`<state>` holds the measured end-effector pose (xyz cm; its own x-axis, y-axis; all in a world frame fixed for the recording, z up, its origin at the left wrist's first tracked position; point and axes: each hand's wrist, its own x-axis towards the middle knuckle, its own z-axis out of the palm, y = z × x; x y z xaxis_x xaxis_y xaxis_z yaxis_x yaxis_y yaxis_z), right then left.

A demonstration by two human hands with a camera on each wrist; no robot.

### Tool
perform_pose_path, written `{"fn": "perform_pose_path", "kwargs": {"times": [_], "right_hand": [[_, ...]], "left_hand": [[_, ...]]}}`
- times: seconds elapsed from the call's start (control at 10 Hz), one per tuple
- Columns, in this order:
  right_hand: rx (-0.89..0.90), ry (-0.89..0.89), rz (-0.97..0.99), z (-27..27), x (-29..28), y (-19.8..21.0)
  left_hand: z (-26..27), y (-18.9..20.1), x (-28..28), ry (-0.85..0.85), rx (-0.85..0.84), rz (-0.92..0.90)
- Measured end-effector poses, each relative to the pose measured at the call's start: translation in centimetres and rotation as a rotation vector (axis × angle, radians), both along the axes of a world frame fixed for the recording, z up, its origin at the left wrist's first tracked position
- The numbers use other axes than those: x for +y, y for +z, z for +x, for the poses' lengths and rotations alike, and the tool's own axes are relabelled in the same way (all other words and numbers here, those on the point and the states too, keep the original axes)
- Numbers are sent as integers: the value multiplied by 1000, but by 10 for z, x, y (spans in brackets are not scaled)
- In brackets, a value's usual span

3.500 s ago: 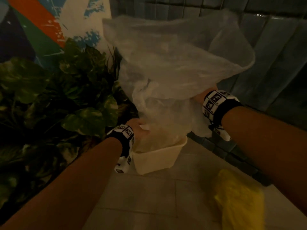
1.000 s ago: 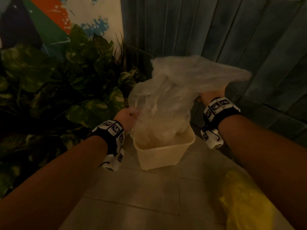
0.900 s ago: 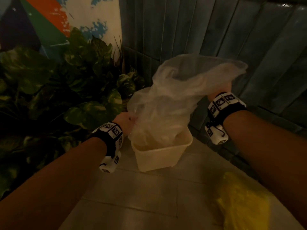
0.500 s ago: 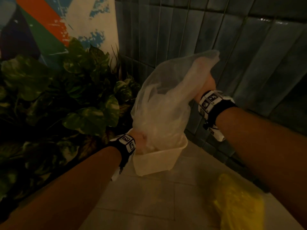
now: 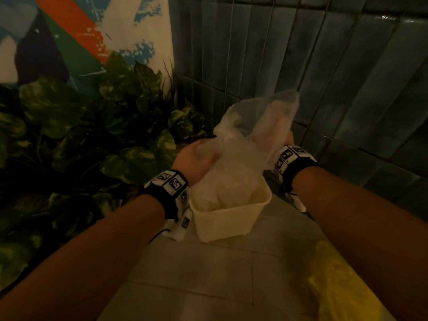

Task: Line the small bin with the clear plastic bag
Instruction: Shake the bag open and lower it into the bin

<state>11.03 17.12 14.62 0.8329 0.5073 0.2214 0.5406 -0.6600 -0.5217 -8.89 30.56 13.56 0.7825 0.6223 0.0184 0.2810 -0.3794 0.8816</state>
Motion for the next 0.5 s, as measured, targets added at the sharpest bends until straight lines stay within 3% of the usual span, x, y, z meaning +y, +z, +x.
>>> {"fn": "perform_pose_path", "kwargs": {"times": [0.1, 0.2, 0.3, 0.4, 0.5], "right_hand": [[68, -42, 113, -6, -11, 4], [180, -93, 452, -13, -38, 16], [187, -71, 524, -12, -50, 26], [388, -101, 461, -18, -46, 10], [606, -36, 185, -38, -45, -22]], "left_hand": [[0, -1, 19, 163, 50, 24], [-3, -5, 34, 247, 221, 59], [-7, -8, 45, 250, 284, 156], [-8, -15, 46, 254, 253, 138], [-6, -17, 44, 282, 144, -3]]}}
